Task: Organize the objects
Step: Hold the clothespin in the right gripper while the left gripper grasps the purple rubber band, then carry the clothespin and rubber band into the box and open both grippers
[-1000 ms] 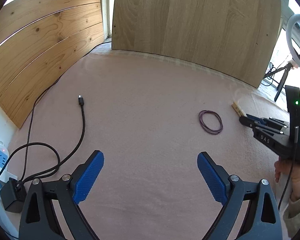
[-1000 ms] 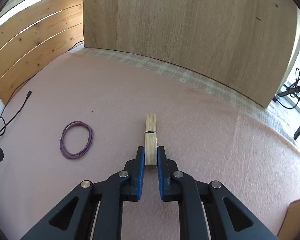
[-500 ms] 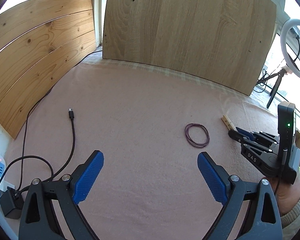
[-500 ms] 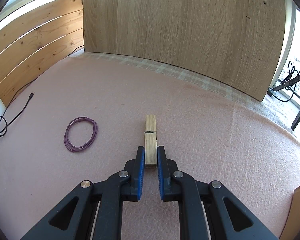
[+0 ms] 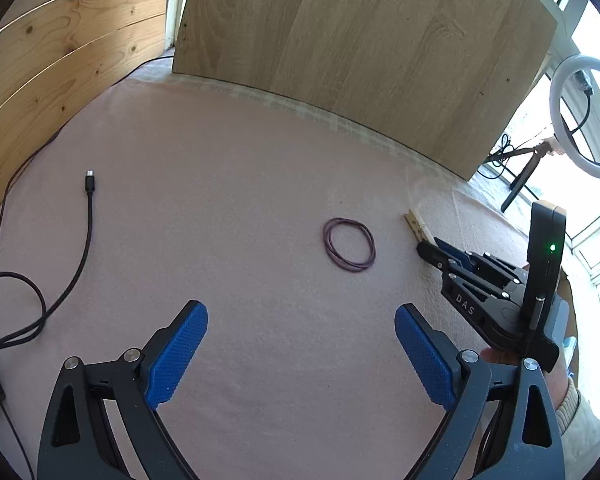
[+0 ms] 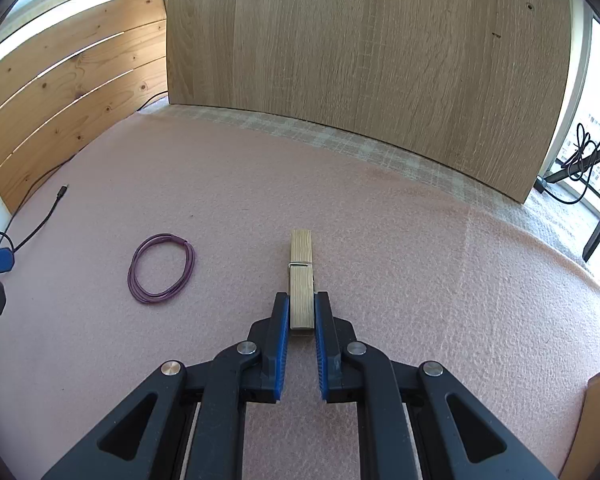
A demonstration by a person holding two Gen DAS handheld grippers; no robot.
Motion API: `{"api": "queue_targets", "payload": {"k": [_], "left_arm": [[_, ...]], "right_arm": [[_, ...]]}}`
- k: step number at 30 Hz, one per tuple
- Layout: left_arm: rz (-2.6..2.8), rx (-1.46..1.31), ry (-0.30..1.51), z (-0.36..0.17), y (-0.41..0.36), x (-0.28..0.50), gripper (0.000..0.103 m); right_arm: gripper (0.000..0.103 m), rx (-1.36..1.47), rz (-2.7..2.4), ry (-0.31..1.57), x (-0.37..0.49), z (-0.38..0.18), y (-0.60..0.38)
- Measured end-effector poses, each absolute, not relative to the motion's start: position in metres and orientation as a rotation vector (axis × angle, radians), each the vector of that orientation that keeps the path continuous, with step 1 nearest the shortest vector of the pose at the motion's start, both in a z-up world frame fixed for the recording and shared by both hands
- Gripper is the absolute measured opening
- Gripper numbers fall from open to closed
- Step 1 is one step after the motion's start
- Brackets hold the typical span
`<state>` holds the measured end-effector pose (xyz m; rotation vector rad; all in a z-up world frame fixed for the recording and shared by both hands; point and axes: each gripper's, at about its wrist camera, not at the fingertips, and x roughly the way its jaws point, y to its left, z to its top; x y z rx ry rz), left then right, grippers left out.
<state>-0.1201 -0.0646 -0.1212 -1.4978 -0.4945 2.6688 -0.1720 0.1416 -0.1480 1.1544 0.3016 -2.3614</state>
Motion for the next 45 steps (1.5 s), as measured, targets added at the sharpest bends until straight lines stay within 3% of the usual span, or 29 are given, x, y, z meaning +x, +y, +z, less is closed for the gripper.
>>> {"api": "queue_targets", "payload": {"k": [15, 30, 32, 33, 34, 35, 36, 37, 45], "left_arm": [[2.638, -1.551, -0.522, -0.143, -0.062, -0.12, 0.097], [2.757, -1.443, -0.016, -0.175, 0.01, -0.199, 0.095], [2.756, -1.401, -0.01, -0.174, 0.015, -0.202, 0.08], [2.757, -1.38, -0.008, -0.172, 0.016, -0.202, 0.062], [2.755, -1.361, -0.018, -0.171, 0.016, -0.202, 0.038], [2.753, -1.352, -0.018, -0.17, 0.016, -0.2, 0.028], [2.74, -1.349, -0.025, -0.17, 0.015, -0.2, 0.008], [2.729, -1.348, -0.038, -0.17, 0.014, -0.198, 0.004], [2.734, -1.349, -0.123, -0.158, 0.008, -0.152, 0.003]], "right_arm": [[0.011, 1.154, -2.362, 0.304, -0.171, -0.148, 0.142], [0.011, 1.182, -2.346, 0.215, -0.139, -0.148, 0.171], [0.011, 1.188, -2.346, 0.199, -0.131, -0.148, 0.178], [0.011, 1.19, -2.347, 0.193, -0.126, -0.148, 0.181], [0.011, 1.192, -2.346, 0.187, -0.121, -0.147, 0.184], [0.011, 1.193, -2.345, 0.183, -0.115, -0.147, 0.187], [0.011, 1.196, -2.344, 0.177, -0.112, -0.147, 0.189], [0.011, 1.199, -2.343, 0.168, -0.108, -0.147, 0.192], [0.011, 1.211, -2.348, 0.121, -0.079, -0.143, 0.204]]}}
